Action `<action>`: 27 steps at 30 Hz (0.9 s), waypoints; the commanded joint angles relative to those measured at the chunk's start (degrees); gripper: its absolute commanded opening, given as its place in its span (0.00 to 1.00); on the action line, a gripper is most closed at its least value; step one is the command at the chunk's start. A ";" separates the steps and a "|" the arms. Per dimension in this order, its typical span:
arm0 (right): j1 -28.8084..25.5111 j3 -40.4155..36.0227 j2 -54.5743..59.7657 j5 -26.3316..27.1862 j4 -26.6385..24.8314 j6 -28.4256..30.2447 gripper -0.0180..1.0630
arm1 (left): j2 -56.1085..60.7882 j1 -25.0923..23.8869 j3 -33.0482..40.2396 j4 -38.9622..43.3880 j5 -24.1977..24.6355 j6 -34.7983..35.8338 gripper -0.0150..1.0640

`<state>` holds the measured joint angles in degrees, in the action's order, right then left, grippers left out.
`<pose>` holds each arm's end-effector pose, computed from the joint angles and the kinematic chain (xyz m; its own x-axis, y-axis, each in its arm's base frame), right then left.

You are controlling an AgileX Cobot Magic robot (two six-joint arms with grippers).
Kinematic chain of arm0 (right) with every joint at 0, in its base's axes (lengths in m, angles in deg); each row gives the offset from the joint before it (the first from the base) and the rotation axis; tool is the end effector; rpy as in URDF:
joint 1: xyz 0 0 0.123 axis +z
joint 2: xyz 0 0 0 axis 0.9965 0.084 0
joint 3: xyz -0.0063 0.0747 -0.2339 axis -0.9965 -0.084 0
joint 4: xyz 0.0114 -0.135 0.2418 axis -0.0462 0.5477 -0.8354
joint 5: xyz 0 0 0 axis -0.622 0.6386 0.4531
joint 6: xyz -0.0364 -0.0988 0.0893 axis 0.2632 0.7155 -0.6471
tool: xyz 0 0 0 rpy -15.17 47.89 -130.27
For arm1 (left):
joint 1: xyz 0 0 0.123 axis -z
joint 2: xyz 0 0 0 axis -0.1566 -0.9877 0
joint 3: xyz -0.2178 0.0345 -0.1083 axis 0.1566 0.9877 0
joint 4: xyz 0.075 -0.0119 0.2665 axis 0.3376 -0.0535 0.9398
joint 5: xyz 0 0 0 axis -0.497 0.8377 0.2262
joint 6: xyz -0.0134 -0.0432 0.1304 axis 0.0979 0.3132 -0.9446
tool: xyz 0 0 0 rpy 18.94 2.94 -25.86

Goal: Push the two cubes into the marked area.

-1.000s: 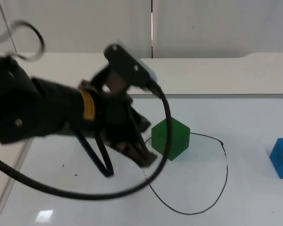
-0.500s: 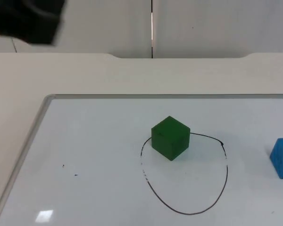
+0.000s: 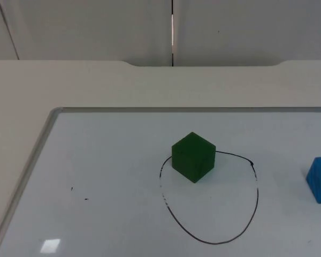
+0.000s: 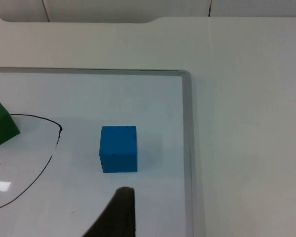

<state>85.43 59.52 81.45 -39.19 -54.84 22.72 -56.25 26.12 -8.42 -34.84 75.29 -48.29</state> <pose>0.0960 -0.0010 0.2723 -0.4614 0.0001 -0.8872 0.0059 1.0000 -0.0029 0.1390 -0.0839 0.3138 -0.3488 0.1920 -0.9173 0.4967 0.8679 -0.0072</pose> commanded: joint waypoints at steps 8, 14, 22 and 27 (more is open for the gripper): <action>-0.38 -0.40 -0.17 0.47 0.15 -0.22 0.99 | 17.46 0.27 5.61 -3.04 6.19 -2.84 0.01; -0.38 -0.40 -0.17 0.47 0.15 -0.22 0.99 | 21.05 0.27 5.61 -4.25 13.24 -6.37 0.01; -0.38 -0.40 -0.17 0.47 0.15 -0.22 0.99 | 21.05 0.17 9.99 -8.78 15.81 -12.42 0.01; -0.38 -0.40 -0.17 0.47 0.15 -0.22 0.99 | 21.05 0.17 9.87 -6.61 15.74 -9.18 0.01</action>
<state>85.43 59.52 81.45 -39.19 -54.84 22.72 -35.44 26.12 1.20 -42.64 91.08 -59.62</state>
